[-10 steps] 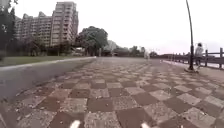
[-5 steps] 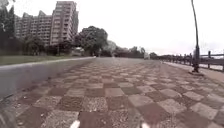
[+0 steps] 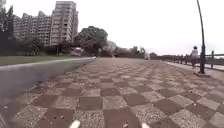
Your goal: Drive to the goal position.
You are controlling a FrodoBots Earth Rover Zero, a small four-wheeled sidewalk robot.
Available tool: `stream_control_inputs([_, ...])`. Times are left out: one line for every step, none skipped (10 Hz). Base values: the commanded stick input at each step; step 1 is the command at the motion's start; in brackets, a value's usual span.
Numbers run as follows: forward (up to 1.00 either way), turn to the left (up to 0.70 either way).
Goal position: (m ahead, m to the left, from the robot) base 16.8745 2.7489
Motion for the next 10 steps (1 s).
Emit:
stream_control_inputs([0.7, 0.0])
stream_control_inputs([0.7, 0.0])
stream_control_inputs([0.7, 0.0])
stream_control_inputs([0.7, 0.0])
stream_control_inputs([0.7, 0.0])
stream_control_inputs([0.7, 0.0])
stream_control_inputs([0.7, 0.0])
stream_control_inputs([0.7, 0.0])
stream_control_inputs([0.7, 0.0])
stream_control_inputs([0.7, 0.0])
